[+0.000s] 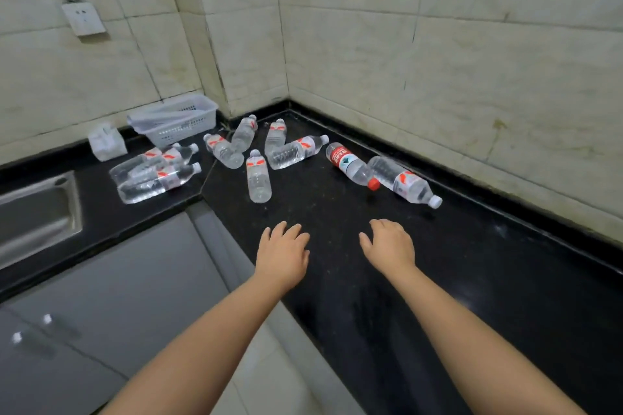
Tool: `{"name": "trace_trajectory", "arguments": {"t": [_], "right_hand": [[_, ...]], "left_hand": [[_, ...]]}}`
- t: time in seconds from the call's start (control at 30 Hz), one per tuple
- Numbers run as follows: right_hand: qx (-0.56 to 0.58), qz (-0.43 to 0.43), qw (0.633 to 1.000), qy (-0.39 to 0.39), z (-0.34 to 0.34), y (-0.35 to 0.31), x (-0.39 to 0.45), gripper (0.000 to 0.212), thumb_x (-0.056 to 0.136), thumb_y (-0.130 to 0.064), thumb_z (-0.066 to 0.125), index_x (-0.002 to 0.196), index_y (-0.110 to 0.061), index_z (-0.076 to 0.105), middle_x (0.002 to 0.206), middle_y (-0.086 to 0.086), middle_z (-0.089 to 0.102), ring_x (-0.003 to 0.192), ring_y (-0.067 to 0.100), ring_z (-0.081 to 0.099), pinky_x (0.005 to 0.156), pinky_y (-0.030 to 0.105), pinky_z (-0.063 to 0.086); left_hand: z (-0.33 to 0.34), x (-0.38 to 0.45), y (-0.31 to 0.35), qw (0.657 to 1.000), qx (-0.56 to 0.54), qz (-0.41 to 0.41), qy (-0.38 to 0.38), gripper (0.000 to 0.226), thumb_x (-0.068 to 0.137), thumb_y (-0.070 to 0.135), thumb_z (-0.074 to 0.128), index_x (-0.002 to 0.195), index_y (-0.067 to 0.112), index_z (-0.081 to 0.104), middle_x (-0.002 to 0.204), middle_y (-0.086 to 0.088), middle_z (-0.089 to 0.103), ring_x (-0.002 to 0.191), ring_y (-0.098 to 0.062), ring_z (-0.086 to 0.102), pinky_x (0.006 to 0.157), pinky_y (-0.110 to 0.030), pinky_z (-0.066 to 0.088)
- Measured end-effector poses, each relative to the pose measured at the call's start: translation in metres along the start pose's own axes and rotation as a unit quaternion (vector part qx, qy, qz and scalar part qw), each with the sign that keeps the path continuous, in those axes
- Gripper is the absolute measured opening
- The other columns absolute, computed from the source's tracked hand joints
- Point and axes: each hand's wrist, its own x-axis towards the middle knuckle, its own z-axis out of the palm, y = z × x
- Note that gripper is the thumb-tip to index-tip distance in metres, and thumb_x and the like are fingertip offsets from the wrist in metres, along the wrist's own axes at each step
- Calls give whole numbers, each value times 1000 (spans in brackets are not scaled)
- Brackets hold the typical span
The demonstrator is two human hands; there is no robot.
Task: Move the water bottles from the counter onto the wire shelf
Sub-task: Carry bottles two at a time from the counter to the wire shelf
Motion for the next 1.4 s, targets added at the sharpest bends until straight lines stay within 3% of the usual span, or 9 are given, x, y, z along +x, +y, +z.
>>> {"name": "trace_trajectory", "arguments": {"t": [0.37, 0.6, 0.7, 0.9, 1.0, 1.1, 1.2, 1.27, 1.4], "right_hand": [[-6, 164, 986, -5, 8, 70, 106, 40, 94, -32, 43, 126, -8, 47, 130, 8, 53, 123, 25, 45, 99, 36, 40], [61, 337, 939, 26, 17, 115, 169, 51, 90, -20, 53, 135, -6, 36, 141, 14, 40, 129, 31, 38, 106, 37, 34], [66, 341, 938, -10, 25, 126, 195, 58, 86, -10, 56, 139, -6, 31, 149, 14, 31, 135, 31, 33, 111, 37, 32], [96, 333, 938, 4, 24, 129, 207, 33, 82, 0, 57, 116, -1, 55, 119, 19, 62, 111, 33, 55, 90, 34, 43], [106, 323, 940, -10, 17, 119, 196, 33, 85, -10, 60, 116, -4, 53, 119, 14, 60, 111, 29, 54, 87, 30, 41], [110, 306, 944, 53, 2, 104, 185, 27, 85, -11, 60, 110, -2, 55, 109, 11, 59, 105, 26, 54, 76, 22, 33], [104, 272, 948, 127, -21, 86, 175, 22, 82, -8, 63, 102, 1, 60, 94, 11, 56, 94, 27, 53, 68, 13, 24], [86, 241, 953, 161, -39, 73, 168, 24, 81, -7, 65, 103, 3, 62, 98, 19, 59, 97, 31, 54, 70, 14, 23], [-5, 216, 961, 172, -68, 44, 143, 35, 90, -20, 53, 120, -3, 52, 113, 18, 53, 107, 31, 48, 81, 32, 37]], "left_hand": [[22, 182, 21, 985, 31, 164, -53, 41, 99, 28, 36, 140, 20, 35, 155, 0, 24, 145, -26, 15, 118, -41, 16], [45, 306, 60, 925, 90, 364, -53, 52, 95, 12, 47, 144, 16, 29, 157, -7, 17, 146, -26, 11, 120, -42, 10], [53, 339, 69, 884, 156, 438, -54, 52, 94, 11, 48, 143, 10, 30, 155, -13, 19, 143, -30, 17, 117, -44, 17], [56, 374, 79, 824, 204, 526, -53, 31, 93, 7, 45, 124, 2, 46, 131, -16, 47, 122, -30, 39, 95, -37, 39], [40, 380, 74, 824, 207, 525, -53, 33, 93, 3, 44, 125, 1, 43, 132, -18, 45, 124, -32, 37, 94, -39, 41], [11, 385, 67, 850, 191, 490, -14, 43, 89, 2, 49, 130, 1, 38, 133, -18, 43, 126, -34, 37, 91, -36, 45], [-20, 386, 59, 851, 150, 492, 104, 55, 42, 14, 90, 91, 2, 69, 83, -14, 68, 75, -29, 65, 54, -24, 52], [-38, 379, 55, 853, 108, 485, 156, 55, 14, 16, 94, 63, 7, 70, 54, -6, 64, 47, -23, 62, 34, -17, 42], [-68, 336, 64, 871, 20, 458, 179, 42, 36, 10, 93, 69, -1, 69, 58, -14, 65, 50, -33, 63, 39, -23, 51]]}}
